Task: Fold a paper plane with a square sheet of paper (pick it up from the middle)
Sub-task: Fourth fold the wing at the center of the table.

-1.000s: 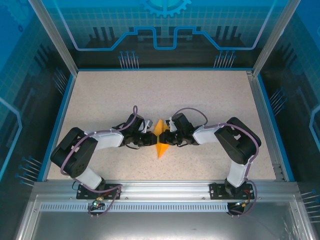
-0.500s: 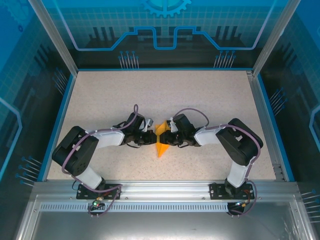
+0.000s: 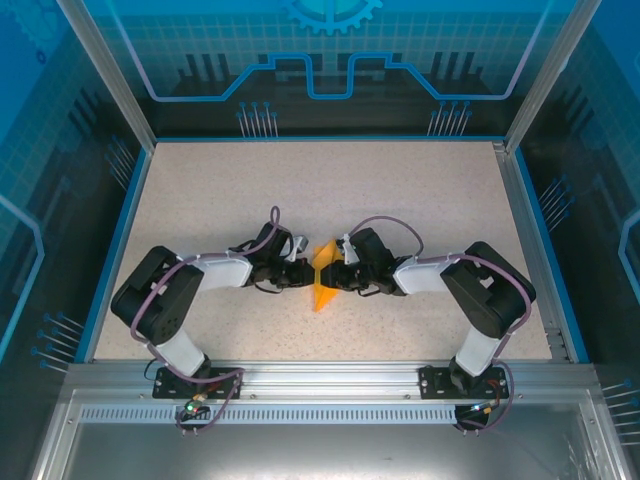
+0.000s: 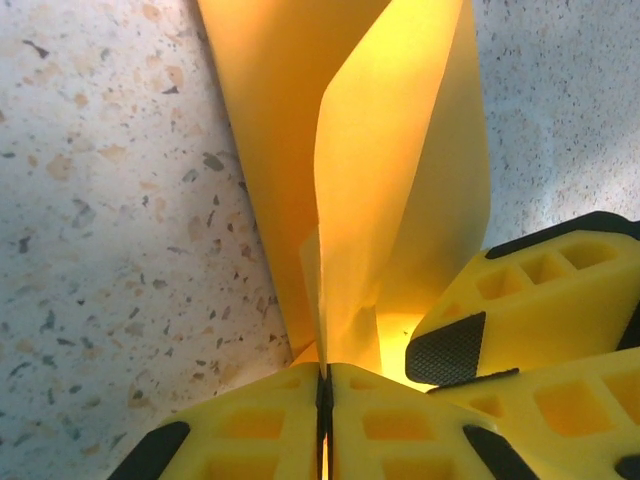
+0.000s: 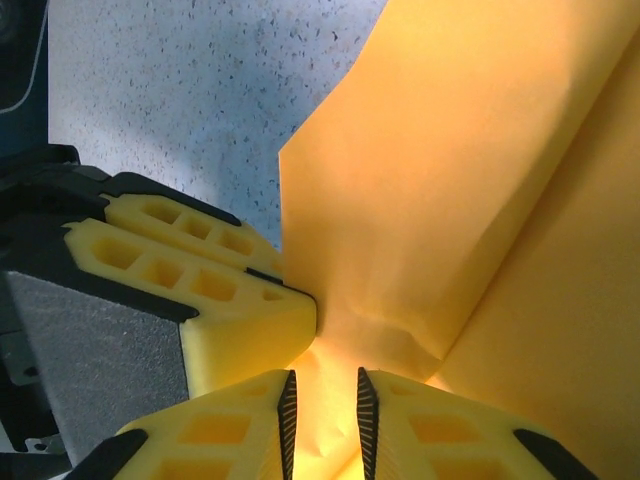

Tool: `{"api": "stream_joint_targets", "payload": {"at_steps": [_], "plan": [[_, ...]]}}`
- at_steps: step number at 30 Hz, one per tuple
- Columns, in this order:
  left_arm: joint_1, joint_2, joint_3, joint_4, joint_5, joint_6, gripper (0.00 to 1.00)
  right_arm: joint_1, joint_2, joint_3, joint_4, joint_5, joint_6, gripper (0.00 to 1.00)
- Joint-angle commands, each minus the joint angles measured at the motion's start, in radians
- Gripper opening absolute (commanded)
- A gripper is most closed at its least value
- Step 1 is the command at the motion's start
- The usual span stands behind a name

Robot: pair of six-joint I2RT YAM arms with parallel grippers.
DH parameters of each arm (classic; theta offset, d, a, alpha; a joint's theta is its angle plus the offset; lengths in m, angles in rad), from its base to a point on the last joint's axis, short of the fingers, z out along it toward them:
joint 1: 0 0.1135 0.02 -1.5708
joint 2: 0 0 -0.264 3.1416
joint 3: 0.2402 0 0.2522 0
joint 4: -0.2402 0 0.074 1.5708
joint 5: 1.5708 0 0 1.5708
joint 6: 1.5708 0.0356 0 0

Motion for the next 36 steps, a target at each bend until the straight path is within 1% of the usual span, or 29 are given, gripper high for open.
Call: {"api": "stream_joint_targets", "payload": {"at_steps": [1, 9, 15, 22, 30, 36], "plan": [[0.009, 0.017, 0.037, -0.025, 0.025, 0.042, 0.11, -0.007, -0.01, -0.016, 0.014, 0.009, -0.008, 0.25], [0.01, 0.027, 0.056, -0.032, 0.054, 0.057, 0.12, -0.005, -0.032, -0.043, -0.033, 0.045, -0.028, 0.23], [0.01, 0.023, 0.066, -0.048, 0.079, 0.095, 0.12, -0.006, -0.053, -0.051, -0.128, 0.101, -0.026, 0.2], [0.007, 0.033, 0.106, -0.085, 0.112, 0.136, 0.12, -0.009, -0.034, -0.059, -0.134, 0.111, -0.024, 0.17], [0.005, 0.088, 0.162, -0.145, 0.126, 0.178, 0.12, -0.01, -0.018, -0.065, -0.128, 0.109, -0.029, 0.15], [0.005, 0.125, 0.183, -0.15, 0.136, 0.182, 0.12, -0.01, -0.019, -0.073, -0.108, 0.101, -0.029, 0.14]]}}
